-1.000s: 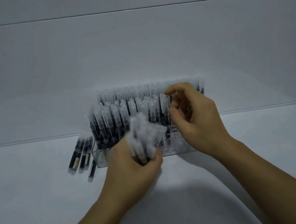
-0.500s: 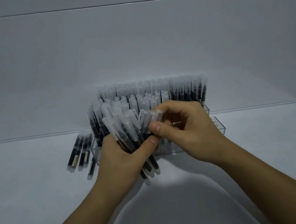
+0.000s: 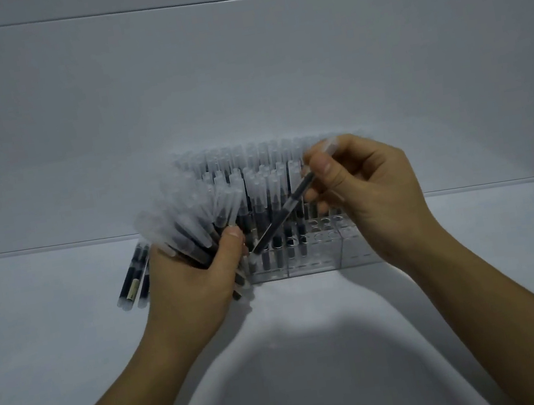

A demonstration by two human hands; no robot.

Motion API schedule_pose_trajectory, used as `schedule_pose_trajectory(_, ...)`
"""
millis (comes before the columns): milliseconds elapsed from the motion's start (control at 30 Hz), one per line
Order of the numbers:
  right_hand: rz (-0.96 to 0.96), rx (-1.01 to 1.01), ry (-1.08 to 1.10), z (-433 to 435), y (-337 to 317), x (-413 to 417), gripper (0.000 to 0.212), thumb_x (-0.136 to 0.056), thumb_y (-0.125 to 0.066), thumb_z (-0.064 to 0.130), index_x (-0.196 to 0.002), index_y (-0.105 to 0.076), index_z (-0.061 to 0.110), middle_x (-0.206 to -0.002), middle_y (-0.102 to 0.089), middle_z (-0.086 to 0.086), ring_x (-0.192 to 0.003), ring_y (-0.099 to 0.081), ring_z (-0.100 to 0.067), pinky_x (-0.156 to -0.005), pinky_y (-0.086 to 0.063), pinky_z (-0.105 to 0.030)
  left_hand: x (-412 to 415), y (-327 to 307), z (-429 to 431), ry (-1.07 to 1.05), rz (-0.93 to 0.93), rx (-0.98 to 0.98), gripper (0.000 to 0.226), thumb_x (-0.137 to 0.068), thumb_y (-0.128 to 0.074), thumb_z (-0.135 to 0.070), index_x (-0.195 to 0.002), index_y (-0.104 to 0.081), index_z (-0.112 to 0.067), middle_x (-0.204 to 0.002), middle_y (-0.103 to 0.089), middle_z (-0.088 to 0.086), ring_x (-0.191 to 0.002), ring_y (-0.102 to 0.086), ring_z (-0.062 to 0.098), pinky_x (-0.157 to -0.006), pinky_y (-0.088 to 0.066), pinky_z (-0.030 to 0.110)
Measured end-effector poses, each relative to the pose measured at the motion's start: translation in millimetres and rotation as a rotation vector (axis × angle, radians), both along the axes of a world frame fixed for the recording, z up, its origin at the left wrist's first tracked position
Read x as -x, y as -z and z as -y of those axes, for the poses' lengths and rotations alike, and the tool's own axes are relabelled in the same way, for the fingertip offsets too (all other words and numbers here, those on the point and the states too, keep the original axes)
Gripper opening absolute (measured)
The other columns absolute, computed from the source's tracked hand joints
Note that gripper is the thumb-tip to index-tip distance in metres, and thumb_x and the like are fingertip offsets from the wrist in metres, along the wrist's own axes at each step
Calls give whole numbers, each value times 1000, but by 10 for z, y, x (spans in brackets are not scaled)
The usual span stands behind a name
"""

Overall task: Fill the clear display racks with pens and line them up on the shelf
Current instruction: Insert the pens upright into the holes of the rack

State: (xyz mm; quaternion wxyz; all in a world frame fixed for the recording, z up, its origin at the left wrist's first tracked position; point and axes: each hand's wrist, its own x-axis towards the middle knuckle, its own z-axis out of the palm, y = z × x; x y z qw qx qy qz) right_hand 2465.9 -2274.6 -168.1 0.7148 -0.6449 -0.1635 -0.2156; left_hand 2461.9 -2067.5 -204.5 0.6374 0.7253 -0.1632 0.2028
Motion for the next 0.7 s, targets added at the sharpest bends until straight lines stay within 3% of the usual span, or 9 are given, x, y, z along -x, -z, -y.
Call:
schedule_pose_trajectory(133,10,-47,70,57,-34,-27,18,-88,-68,21,-100,-69,8,-85,-70,1,-66,-65,-18,-61,-55,-25,16,-9,7,-14,45,-119,20,-91,-67,-12,-71,-67,-16,-56,-63,3,-43,-61,18,-40,-52,32)
schedule_pose_trajectory(200,34,-25,120,73,-32,-33,10,-92,-67,19,-98,-67,10,-82,-68,8,-65,-63,-15,-59,-55,-25,-7,-16,-20,-6,153,-300,16,-88,-69,-10,-81,-63,-23,-58,-63,-12,-47,-58,4,-46,-46,15)
schedule_pose_trajectory(233,47,-12,142,77,-26,-34,5,-95,-66,15,-96,-65,10,-82,-67,11,-65,-62,-12,-59,-55,-26,-21,-12,-39,5,207,-408,16,-87,-70,-11,-88,-59,-23,-62,-62,-15,-54,-60,2,-50,-45,13)
schedule_pose_trajectory(333,87,41,224,75,-11,-37,5,-99,-63,8,-94,-61,9,-83,-65,13,-70,-60,-10,-61,-58,-28,-77,33,-70,44,339,-694,26,-78,-65,-19,-84,-43,-33,-71,-51,-17,-64,-54,6,-55,-46,27)
schedule_pose_trajectory(467,151,145,289,51,12,-35,8,-98,-66,7,-94,-62,13,-84,-65,11,-76,-62,-35,-64,-59,-44,-66,70,-6,73,550,-941,38,-62,-64,-12,-85,-40,-32,-78,-33,-19,-67,-38,10,-56,-36,29)
schedule_pose_trajectory(600,190,269,320,32,76,-72,9,-96,-71,14,-96,-64,19,-90,-68,0,-78,-65,-34,-67,-56,-55,-23,77,18,89,557,-1003,32,-63,-59,-14,-88,-47,-29,-78,-48,-12,-67,-41,11,-58,-32,25)
schedule_pose_trajectory(700,204,326,320,-2,112,-91,10,-95,-73,19,-99,-65,17,-87,-66,-5,-77,-64,-33,-65,-55,-51,14,69,27,106,468,-1067,28,-71,-46,-24,-98,-54,-25,-109,-57,-9,-63,-48,11,-53,-38,26)
